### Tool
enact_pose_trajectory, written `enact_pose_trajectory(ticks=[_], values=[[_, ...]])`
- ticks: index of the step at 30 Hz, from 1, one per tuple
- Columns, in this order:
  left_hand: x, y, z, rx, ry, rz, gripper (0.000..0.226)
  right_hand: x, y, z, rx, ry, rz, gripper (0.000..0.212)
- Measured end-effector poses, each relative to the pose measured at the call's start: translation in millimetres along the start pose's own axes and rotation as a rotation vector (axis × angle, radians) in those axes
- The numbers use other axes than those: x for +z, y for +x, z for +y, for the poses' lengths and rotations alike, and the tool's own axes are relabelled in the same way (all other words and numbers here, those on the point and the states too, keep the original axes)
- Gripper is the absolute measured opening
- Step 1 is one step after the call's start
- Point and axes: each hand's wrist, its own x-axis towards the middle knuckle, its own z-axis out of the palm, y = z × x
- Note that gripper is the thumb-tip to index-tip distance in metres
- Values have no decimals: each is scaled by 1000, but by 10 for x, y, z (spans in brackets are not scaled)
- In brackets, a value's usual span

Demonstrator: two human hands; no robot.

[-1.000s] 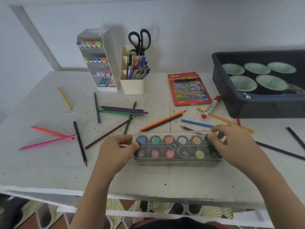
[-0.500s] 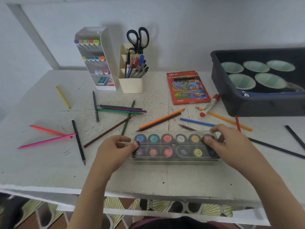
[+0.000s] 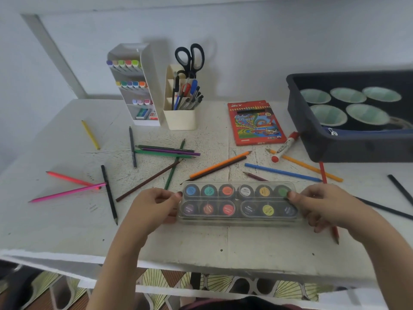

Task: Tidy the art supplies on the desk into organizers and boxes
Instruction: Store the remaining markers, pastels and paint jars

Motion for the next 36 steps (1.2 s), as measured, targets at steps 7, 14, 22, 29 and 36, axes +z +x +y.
enact_pose_trajectory(ticks=[7, 14, 22, 29, 36], values=[[-4, -25, 8, -10, -31, 3, 16, -5, 1, -9, 24, 31, -69, 36], [24, -40, -51, -18, -21, 19, 22, -15, -52, 28, -3, 57, -72, 27], [86, -121, 45, 115, 221, 159, 19, 50, -88, -36, -87, -118, 151, 22], [196, -216, 178, 212, 492, 291, 13, 193, -213, -169, -119, -491, 312, 31], [242, -211, 205, 278, 702, 338, 24, 185, -179, -247, -43, -563, 278, 33]])
